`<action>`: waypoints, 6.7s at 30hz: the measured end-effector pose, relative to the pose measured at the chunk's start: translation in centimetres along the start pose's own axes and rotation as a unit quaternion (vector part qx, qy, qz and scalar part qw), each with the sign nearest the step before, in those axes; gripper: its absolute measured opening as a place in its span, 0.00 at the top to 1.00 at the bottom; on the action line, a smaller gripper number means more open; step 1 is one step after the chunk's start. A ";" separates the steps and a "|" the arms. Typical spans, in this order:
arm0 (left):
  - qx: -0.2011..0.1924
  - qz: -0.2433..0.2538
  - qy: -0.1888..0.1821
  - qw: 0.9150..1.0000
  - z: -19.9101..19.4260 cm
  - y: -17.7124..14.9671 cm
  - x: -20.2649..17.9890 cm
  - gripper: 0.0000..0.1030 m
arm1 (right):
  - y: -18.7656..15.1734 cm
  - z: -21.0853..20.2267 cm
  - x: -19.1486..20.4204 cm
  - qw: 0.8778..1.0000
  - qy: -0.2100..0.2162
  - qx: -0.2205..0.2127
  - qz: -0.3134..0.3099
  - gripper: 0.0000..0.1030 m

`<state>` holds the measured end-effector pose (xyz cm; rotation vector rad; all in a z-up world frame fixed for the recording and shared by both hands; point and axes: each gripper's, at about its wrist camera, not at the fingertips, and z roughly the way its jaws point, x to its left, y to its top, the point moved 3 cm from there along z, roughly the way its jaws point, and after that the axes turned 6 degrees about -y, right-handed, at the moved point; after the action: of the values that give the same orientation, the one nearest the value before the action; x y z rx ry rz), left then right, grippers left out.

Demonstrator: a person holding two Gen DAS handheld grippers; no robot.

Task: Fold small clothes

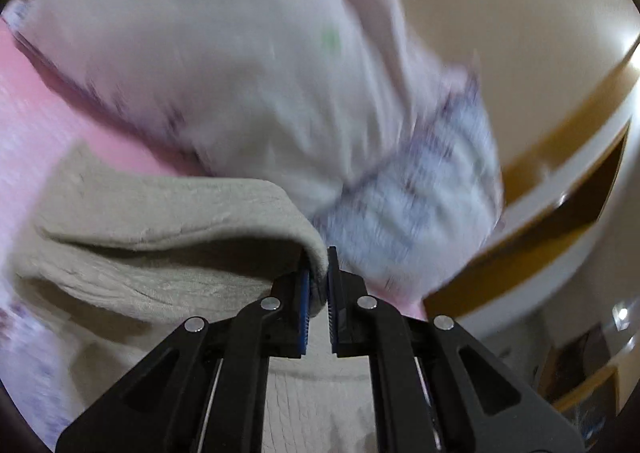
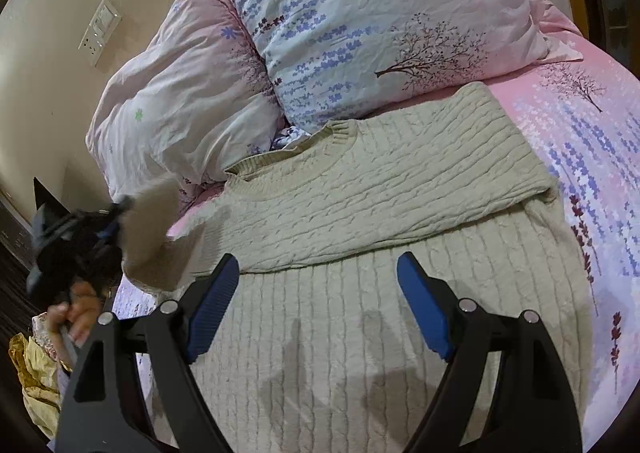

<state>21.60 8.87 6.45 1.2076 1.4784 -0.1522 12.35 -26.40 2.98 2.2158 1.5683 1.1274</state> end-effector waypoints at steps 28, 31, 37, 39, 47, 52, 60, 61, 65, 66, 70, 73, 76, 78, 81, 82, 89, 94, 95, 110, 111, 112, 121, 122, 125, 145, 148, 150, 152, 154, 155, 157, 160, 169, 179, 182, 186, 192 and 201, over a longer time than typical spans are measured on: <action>0.072 0.152 0.244 0.955 -8.4 -2.3 7.8 0.30 | -5.8 11.4 24.4 0.866 -0.052 0.021 -0.497 0.55; 0.090 0.155 0.250 0.952 -7.7 -2.5 8.9 0.32 | -6.0 12.0 23.9 0.862 -0.076 0.021 -0.501 0.56; 0.103 0.149 0.267 0.946 -6.2 -2.2 10.5 0.42 | -6.1 12.8 24.4 0.840 -0.119 -0.006 -0.530 0.61; 0.100 0.147 0.271 0.946 -6.0 -2.1 10.5 0.44 | -6.0 13.6 24.6 0.841 -0.122 -0.004 -0.527 0.76; 0.090 0.139 0.276 0.947 -4.9 -1.3 10.5 0.70 | 1.0 8.7 20.1 0.940 -0.093 -0.092 -0.316 0.92; 0.104 0.157 0.261 0.947 -3.7 -1.8 9.9 0.71 | 5.6 4.2 8.1 0.989 -0.095 -0.096 -0.064 0.92; 0.111 0.165 0.271 0.942 -2.2 -2.1 9.4 0.71 | 5.0 6.7 -0.4 0.994 -0.053 0.012 0.099 0.73; 0.111 0.160 0.270 0.943 -2.2 -2.0 9.4 0.71 | 5.1 6.5 -1.0 0.992 -0.053 0.009 0.111 0.73; 0.109 0.158 0.274 0.942 -2.3 -2.0 9.3 0.71 | 5.6 5.6 -3.4 0.987 -0.056 0.001 0.153 0.72; 0.109 0.157 0.274 0.942 -2.5 -2.1 9.3 0.71 | 5.8 5.4 -4.2 0.985 -0.059 -0.002 0.162 0.72; 0.109 0.154 0.274 0.943 -2.5 -2.0 9.2 0.71 | 6.9 6.3 -4.7 0.988 -0.066 0.014 0.137 0.93; 0.109 0.149 0.274 0.944 -2.4 -1.9 9.2 0.71 | 7.8 4.0 -3.5 0.992 -0.039 -0.046 0.107 0.93; 0.109 0.148 0.275 0.944 -2.4 -1.9 9.1 0.70 | 7.7 4.1 -3.9 0.992 -0.056 -0.045 0.101 0.93; 0.108 0.144 0.274 0.945 -2.5 -1.8 9.1 0.70 | 6.9 5.9 -5.1 0.990 -0.087 -0.001 0.107 0.93; 0.104 0.127 0.270 0.949 -3.1 -1.8 9.3 0.70 | 6.4 6.3 -5.6 0.991 -0.103 0.010 0.091 0.88; 0.103 0.120 0.267 0.951 -3.4 -1.8 9.4 0.70 | 6.4 5.8 -5.4 0.990 -0.114 0.008 0.078 0.83; 0.099 0.097 0.251 0.958 -8.0 -2.9 8.8 0.59 | 4.4 -1.8 -7.1 0.995 -0.093 -0.021 0.030 0.23; 0.094 0.060 0.154 0.982 -13.4 -5.9 8.0 0.59 | -0.3 -7.0 -11.5 0.997 -0.040 0.009 0.058 0.23; 0.093 0.062 0.134 0.985 -14.5 -6.9 7.6 0.59 | -1.4 -7.8 -12.2 0.998 -0.030 0.017 0.062 0.23; 0.183 -0.005 0.061 0.981 -19.6 -20.2 6.6 0.57 | -13.0 -14.1 -15.1 0.980 0.068 0.163 0.093 0.39; 0.187 -0.006 0.062 0.980 -19.4 -20.4 6.6 0.57 | -13.4 -14.3 -15.0 0.978 0.074 0.168 0.094 0.39; 0.190 -0.006 0.063 0.980 -19.1 -20.6 6.6 0.57 | -13.6 -14.5 -14.9 0.978 0.077 0.170 0.095 0.39; 0.215 -0.028 0.056 0.975 -16.9 -21.4 6.9 0.59 | -14.9 -13.9 -14.6 0.967 0.105 0.208 0.103 0.45; 0.218 -0.030 0.051 0.974 -16.7 -21.6 6.8 0.61 | -15.0 -13.6 -14.6 0.965 0.106 0.214 0.106 0.48; 0.224 -0.038 0.038 0.973 -16.4 -21.8 6.3 0.72 | -15.6 -12.8 -14.5 0.962 0.106 0.227 0.111 0.65; 0.119 0.052 0.034 0.991 -14.9 -12.6 1.8 0.94 | -4.1 -16.2 -7.5 0.995 0.088 -0.054 -0.020 0.94; 0.076 0.055 0.045 0.995 -13.1 -8.5 1.8 0.94 | -1.2 -15.7 -6.0 0.991 0.059 -0.115 -0.046 0.94; 0.057 0.051 0.048 0.996 -11.9 -6.4 1.6 0.94 | 0.5 -15.0 -5.1 0.986 0.038 -0.148 -0.063 0.94; 0.041 0.055 0.053 0.996 -10.5 -4.3 1.4 0.94 | 2.2 -13.9 -3.9 0.981 0.013 -0.177 -0.080 0.94; 0.033 0.064 0.062 0.996 -8.7 -2.6 1.0 0.94 | 3.5 -12.7 -3.0 0.977 -0.005 -0.191 -0.095 0.94; 0.031 0.064 0.064 0.995 -8.3 -2.2 1.0 0.94 | 4.1 -11.9 -2.5 0.974 -0.020 -0.199 -0.106 0.94; 0.029 0.064 0.069 0.995 -6.8 -0.9 1.1 0.94 | 4.6 -10.8 -1.8 0.968 -0.043 -0.212 -0.124 0.94; 0.026 0.063 0.071 0.995 -4.9 0.7 1.1 0.94 | 6.1 -9.1 -1.3 0.963 -0.063 -0.226 -0.130 0.94; 0.010 0.046 0.092 0.995 0.5 5.8 3.2 0.94 | 10.9 -2.5 -1.9 0.968 -0.096 -0.225 -0.061 0.93; 0.047 0.029 0.133 0.990 5.4 6.0 6.7 0.94 | 12.0 5.1 -5.3 0.980 -0.147 -0.128 0.029 0.92; 0.061 0.004 0.140 0.988 6.4 5.4 8.4 0.94 | 12.1 6.9 -6.0 0.981 -0.163 -0.093 0.051 0.72; 0.083 -0.009 0.137 0.987 7.0 5.0 9.2 0.90 | 11.5 7.4 -6.8 0.984 -0.154 -0.065 0.067 0.47; 0.065 0.026 0.123 0.990 3.2 5.7 7.3 0.35 | 10.0 2.9 -9.1 0.984 -0.142 -0.073 0.079 0.44; 0.125 0.087 0.124 0.981 -1.0 1.6 6.3 0.36 | 4.9 0.3 -10.4 0.989 -0.147 -0.018 0.030 0.66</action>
<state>23.29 13.92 2.64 1.6008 1.5920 -0.0726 14.54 -37.47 0.63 2.2946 1.3577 0.7898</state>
